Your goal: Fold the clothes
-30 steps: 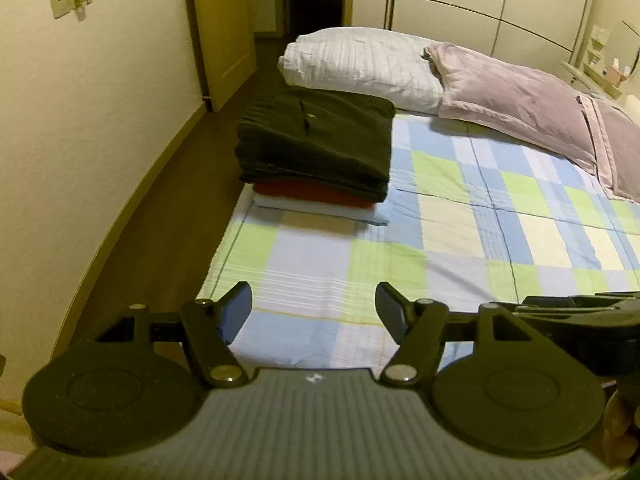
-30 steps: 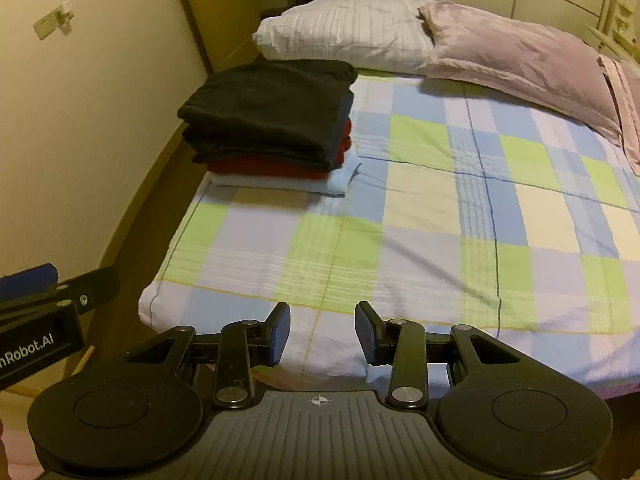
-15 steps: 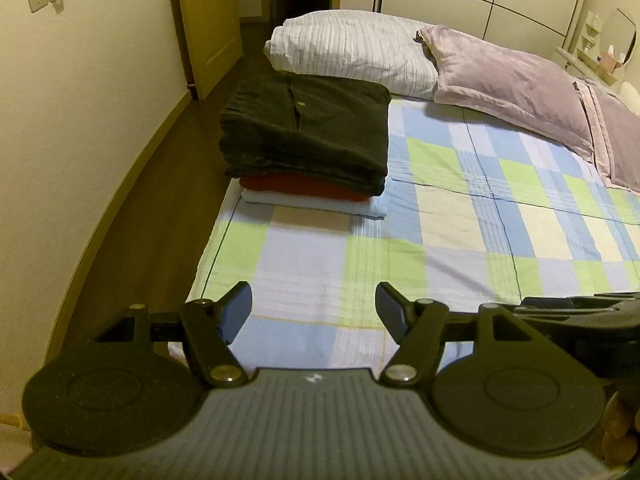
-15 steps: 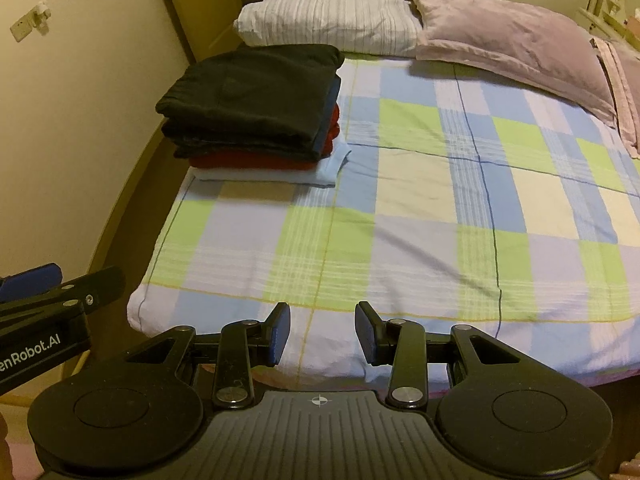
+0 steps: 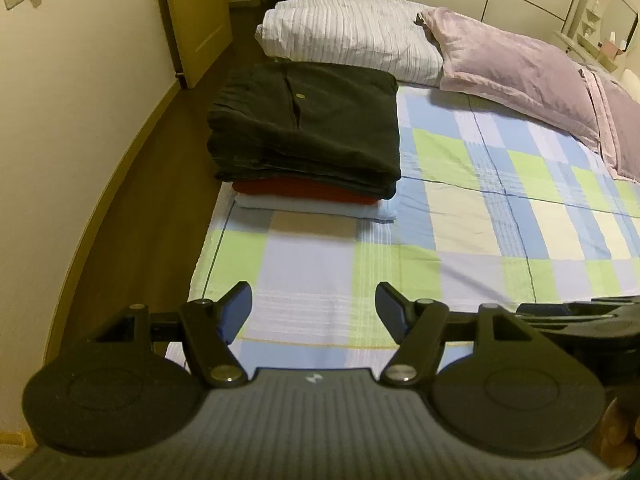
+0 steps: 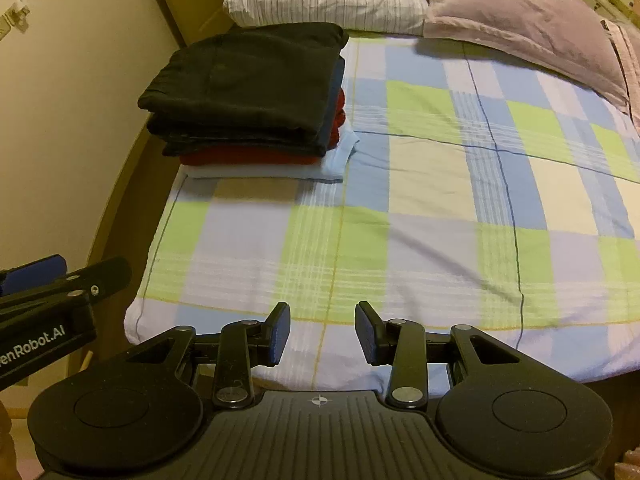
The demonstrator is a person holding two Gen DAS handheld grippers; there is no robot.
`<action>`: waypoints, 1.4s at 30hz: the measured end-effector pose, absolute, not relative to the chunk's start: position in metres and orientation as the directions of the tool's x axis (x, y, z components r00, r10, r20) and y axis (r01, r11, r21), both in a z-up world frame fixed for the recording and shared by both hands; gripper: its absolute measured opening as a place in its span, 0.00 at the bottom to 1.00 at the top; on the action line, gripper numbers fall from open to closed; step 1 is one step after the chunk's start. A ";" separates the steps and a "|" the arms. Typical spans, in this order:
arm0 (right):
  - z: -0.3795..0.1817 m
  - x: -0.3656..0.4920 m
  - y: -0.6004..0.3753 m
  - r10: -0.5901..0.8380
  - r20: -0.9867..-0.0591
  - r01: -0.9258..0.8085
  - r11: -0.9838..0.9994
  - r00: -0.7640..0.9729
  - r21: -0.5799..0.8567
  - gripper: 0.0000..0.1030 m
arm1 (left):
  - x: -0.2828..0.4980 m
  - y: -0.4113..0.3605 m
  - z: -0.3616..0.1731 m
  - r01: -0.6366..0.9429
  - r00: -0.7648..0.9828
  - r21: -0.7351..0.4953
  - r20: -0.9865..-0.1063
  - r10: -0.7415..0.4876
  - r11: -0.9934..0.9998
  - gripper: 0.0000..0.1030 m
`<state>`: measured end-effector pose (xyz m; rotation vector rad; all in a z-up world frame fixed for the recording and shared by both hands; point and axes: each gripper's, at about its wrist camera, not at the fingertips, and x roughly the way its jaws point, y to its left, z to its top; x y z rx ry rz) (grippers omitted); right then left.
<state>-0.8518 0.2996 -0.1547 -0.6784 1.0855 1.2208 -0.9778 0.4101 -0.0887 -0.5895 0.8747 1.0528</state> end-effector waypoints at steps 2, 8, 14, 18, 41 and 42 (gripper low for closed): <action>-0.158 -0.851 0.306 0.394 -0.919 -0.958 0.256 -0.017 0.128 0.39 | -0.975 0.417 -0.093 -0.916 0.227 -0.016 -0.844 0.485 0.401 0.63; -0.163 -0.845 0.327 0.395 -0.919 -0.955 0.271 -0.004 0.121 0.39 | -0.969 0.437 -0.100 -0.912 0.230 -0.015 -0.847 0.480 0.409 0.63; -0.163 -0.841 0.348 0.391 -0.920 -0.952 0.280 -0.001 0.120 0.39 | -0.965 0.456 -0.100 -0.908 0.229 -0.013 -0.851 0.472 0.418 0.63; -0.161 -0.844 0.361 0.383 -0.924 -0.953 0.280 -0.003 0.119 0.39 | -0.965 0.470 -0.097 -0.907 0.224 -0.010 -0.857 0.464 0.420 0.63; -0.169 -0.876 0.404 0.331 -0.943 -0.947 0.295 -0.023 0.126 0.39 | -0.986 0.510 -0.101 -0.896 0.200 0.014 -0.880 0.431 0.444 0.63; -0.169 -0.877 0.404 0.331 -0.943 -0.947 0.295 -0.023 0.126 0.39 | -0.987 0.511 -0.101 -0.896 0.200 0.015 -0.879 0.432 0.444 0.63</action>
